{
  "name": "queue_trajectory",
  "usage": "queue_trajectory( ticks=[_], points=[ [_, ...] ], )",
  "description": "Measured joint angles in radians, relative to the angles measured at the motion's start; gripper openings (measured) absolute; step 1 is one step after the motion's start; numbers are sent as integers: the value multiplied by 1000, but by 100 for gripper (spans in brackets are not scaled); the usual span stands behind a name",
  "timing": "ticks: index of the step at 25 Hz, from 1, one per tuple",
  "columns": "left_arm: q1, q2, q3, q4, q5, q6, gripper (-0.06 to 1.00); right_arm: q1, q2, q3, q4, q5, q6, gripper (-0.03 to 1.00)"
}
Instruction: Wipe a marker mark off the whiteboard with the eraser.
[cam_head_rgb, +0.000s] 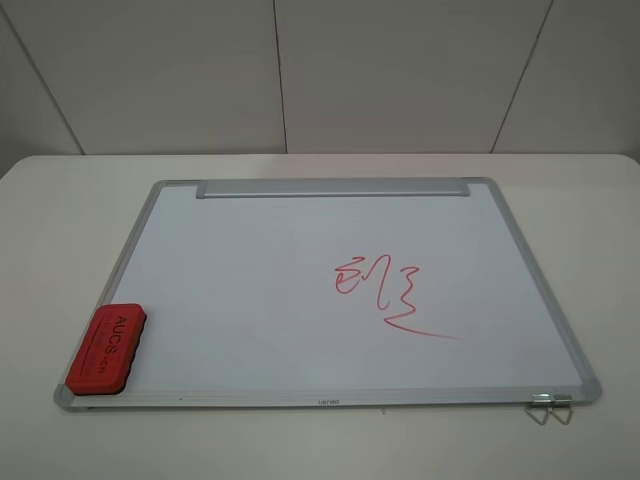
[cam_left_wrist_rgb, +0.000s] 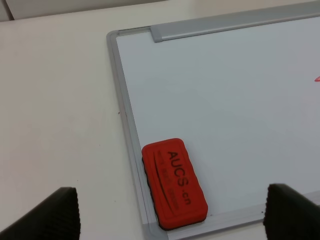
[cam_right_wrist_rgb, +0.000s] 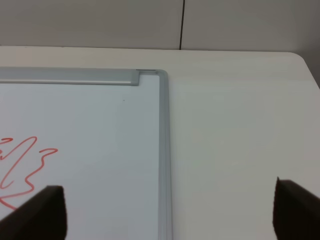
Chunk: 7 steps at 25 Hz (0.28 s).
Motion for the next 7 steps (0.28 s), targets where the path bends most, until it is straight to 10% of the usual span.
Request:
queue_trajectory(
  ticks=[7],
  points=[
    [0, 0, 0, 0, 0, 0, 74, 0, 0, 0, 0, 0, 0, 71]
  ],
)
